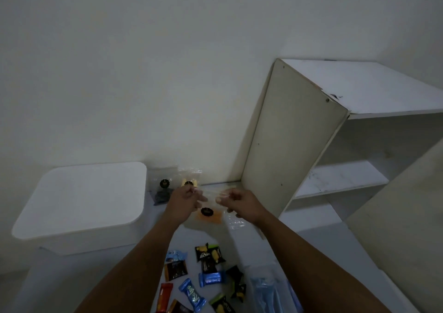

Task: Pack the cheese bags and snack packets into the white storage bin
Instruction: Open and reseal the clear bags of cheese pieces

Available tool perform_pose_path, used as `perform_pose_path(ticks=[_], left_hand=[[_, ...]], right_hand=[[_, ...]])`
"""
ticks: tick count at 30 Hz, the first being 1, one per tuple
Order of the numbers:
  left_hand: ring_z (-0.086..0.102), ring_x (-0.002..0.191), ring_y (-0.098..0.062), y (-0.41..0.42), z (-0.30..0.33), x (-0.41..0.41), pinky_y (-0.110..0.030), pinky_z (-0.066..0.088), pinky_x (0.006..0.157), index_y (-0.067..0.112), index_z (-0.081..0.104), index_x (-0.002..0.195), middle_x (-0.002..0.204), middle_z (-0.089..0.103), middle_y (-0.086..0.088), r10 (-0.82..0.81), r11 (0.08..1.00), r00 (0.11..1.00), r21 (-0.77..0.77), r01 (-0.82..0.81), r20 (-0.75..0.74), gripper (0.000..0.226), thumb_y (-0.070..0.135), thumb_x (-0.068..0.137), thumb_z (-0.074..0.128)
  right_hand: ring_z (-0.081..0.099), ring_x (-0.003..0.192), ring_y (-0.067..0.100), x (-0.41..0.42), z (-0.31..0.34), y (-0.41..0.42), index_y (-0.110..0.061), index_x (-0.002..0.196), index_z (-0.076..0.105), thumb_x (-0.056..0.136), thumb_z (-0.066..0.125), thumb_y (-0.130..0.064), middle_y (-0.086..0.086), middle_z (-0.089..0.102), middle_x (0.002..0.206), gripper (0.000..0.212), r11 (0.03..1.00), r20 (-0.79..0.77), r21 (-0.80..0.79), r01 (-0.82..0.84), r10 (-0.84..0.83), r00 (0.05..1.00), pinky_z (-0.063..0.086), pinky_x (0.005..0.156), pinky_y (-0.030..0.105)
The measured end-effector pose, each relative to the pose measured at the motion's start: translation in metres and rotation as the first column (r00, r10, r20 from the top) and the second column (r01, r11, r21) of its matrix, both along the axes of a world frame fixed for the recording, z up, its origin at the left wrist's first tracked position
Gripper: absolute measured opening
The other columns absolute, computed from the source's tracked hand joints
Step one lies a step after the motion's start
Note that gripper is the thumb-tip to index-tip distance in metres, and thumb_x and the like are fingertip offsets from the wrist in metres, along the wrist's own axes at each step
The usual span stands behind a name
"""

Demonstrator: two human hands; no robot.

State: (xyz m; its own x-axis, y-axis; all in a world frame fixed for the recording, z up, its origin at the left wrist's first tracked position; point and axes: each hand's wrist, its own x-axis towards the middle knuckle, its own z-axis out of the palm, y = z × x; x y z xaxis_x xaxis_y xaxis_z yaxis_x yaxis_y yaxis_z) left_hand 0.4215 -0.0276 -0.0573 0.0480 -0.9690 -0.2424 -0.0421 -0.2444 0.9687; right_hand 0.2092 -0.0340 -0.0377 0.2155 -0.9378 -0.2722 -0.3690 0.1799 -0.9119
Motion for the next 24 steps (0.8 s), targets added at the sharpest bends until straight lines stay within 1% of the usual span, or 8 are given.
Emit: perform_pose_path(ticks=[2, 4, 7, 11, 14, 17, 21, 24], left_hand=[[0.06, 0.063, -0.017, -0.008, 0.0, -0.008, -0.03, 0.05, 0.065, 0.001, 0.061, 0.097, 0.089, 0.076, -0.015, 0.04, 0.999, 0.999, 0.019, -0.039, -0.035, 0.01, 0.01, 0.1, 0.059], [0.06, 0.064, -0.019, -0.016, -0.005, -0.014, -0.03, 0.049, 0.065, 0.002, 0.062, 0.098, 0.09, 0.075, -0.014, 0.071, 0.997, 0.996, 0.032, -0.069, -0.062, 0.008, 0.01, 0.099, 0.06], [0.066, 0.069, -0.017, -0.024, -0.02, -0.012, -0.031, 0.053, 0.069, 0.004, 0.064, 0.104, 0.096, 0.073, -0.009, 0.081, 0.995, 0.997, 0.058, -0.082, 0.012, 0.015, 0.017, 0.098, 0.064], [0.07, 0.083, -0.029, -0.038, -0.053, -0.001, -0.043, 0.058, 0.075, 0.008, 0.066, 0.097, 0.096, 0.071, -0.017, 0.027, 0.985, 0.992, 0.165, -0.046, 0.119, 0.011, 0.019, 0.096, 0.067], [0.07, 0.096, -0.035, -0.055, -0.078, 0.006, -0.039, 0.057, 0.076, 0.009, 0.068, 0.103, 0.1, 0.072, -0.017, 0.012, 0.97, 0.983, 0.235, -0.056, 0.183, 0.016, 0.024, 0.096, 0.066], [0.07, 0.095, -0.033, -0.07, -0.103, 0.007, -0.038, 0.058, 0.075, 0.012, 0.069, 0.106, 0.1, 0.072, -0.013, 0.059, 0.964, 0.971, 0.24, -0.116, 0.233, 0.014, 0.022, 0.096, 0.066], [0.071, 0.092, -0.029, -0.084, -0.13, 0.006, -0.046, 0.06, 0.082, 0.014, 0.072, 0.097, 0.094, 0.073, -0.012, 0.158, 0.938, 0.95, 0.259, -0.229, 0.269, 0.007, 0.019, 0.093, 0.07], [0.072, 0.084, -0.027, -0.094, -0.152, 0.006, -0.05, 0.062, 0.079, 0.012, 0.074, 0.091, 0.088, 0.073, -0.011, 0.169, 0.931, 0.936, 0.26, -0.254, 0.31, 0.007, 0.019, 0.09, 0.072]], right_hand=[[0.066, 0.078, 0.013, -0.003, -0.013, -0.009, -0.007, 0.11, 0.075, 0.09, 0.076, -0.023, 0.016, 0.074, 0.103, 0.026, 0.998, -0.009, -0.057, -0.005, 0.004, 1.0, 0.053, 0.062, 0.02], [0.066, 0.069, 0.011, -0.004, -0.025, -0.019, 0.0, 0.101, 0.075, 0.094, 0.07, -0.016, 0.019, 0.075, 0.096, 0.018, 0.997, -0.012, -0.067, 0.029, -0.03, 0.999, 0.051, 0.058, 0.021], [0.065, 0.059, 0.011, 0.001, -0.032, -0.032, 0.001, 0.098, 0.072, 0.097, 0.066, -0.017, 0.015, 0.075, 0.093, 0.019, 0.995, 0.04, 0.043, 0.094, -0.095, 0.995, 0.044, 0.05, 0.019], [0.066, 0.063, 0.017, 0.008, -0.054, -0.064, -0.006, 0.097, 0.072, 0.096, 0.066, -0.018, 0.012, 0.076, 0.091, 0.014, 0.98, 0.138, 0.159, 0.118, -0.14, 0.981, 0.045, 0.056, 0.024], [0.065, 0.065, 0.019, 0.018, -0.076, -0.092, -0.002, 0.1, 0.072, 0.096, 0.066, -0.018, 0.018, 0.076, 0.097, 0.017, 0.97, 0.162, 0.209, 0.121, -0.157, 0.974, 0.046, 0.057, 0.026], [0.063, 0.065, 0.024, 0.031, -0.103, -0.113, 0.002, 0.101, 0.071, 0.096, 0.066, -0.015, 0.022, 0.07, 0.089, 0.019, 0.948, 0.201, 0.273, 0.165, -0.225, 0.953, 0.047, 0.057, 0.028], [0.066, 0.072, 0.032, 0.046, -0.134, -0.13, 0.001, 0.105, 0.07, 0.1, 0.06, -0.016, 0.021, 0.069, 0.087, 0.021, 0.919, 0.232, 0.351, 0.177, -0.269, 0.935, 0.052, 0.056, 0.03], [0.064, 0.063, 0.03, 0.046, -0.151, -0.139, -0.001, 0.105, 0.07, 0.102, 0.056, -0.015, 0.02, 0.066, 0.084, 0.02, 0.885, 0.247, 0.423, 0.193, -0.317, 0.916, 0.05, 0.057, 0.033]])
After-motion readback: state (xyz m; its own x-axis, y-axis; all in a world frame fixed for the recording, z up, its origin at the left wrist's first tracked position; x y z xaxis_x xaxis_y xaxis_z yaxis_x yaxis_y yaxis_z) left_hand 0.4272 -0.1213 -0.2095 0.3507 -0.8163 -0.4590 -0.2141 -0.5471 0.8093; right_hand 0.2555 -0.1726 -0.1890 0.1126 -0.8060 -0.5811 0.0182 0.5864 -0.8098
